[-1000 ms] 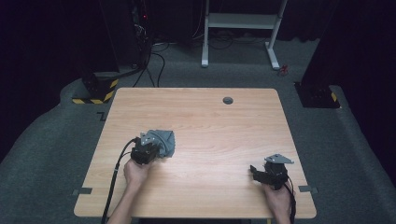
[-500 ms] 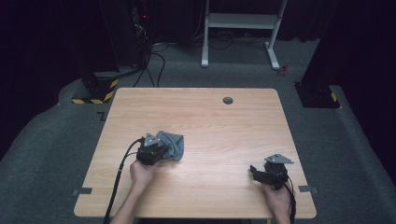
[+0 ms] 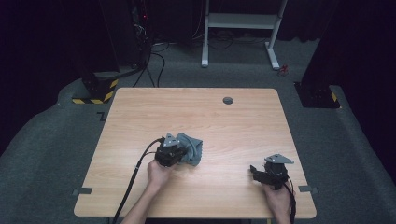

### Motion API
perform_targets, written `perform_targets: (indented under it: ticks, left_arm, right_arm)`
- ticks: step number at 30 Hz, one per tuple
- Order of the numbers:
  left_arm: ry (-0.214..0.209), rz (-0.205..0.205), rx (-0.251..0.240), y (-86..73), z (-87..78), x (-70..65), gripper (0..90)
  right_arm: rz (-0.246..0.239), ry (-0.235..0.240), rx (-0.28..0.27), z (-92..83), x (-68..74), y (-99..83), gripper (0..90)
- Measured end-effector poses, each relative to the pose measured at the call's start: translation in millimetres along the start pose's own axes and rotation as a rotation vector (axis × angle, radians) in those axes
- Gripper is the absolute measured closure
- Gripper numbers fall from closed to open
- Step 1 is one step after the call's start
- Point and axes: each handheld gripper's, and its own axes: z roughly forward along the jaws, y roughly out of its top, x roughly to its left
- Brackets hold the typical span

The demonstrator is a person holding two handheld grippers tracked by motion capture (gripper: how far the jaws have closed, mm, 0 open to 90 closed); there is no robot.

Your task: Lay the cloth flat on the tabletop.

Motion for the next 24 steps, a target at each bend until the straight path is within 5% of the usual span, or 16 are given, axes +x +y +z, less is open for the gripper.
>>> perform_targets:
  ticks: [17,24]
  left_arm:
    - [-0.093,0.034,0.021,15.0,33.0,-42.4,85.9]
    - [-0.089,0.061,0.051,12.6,40.2,-47.2,80.1]
  right_arm:
    - [0.0,0.0,0.0,0.0,0.0,0.0,24.0]
    - [-0.001,0.001,-0.002,0.0,0.2,0.0,24.8]
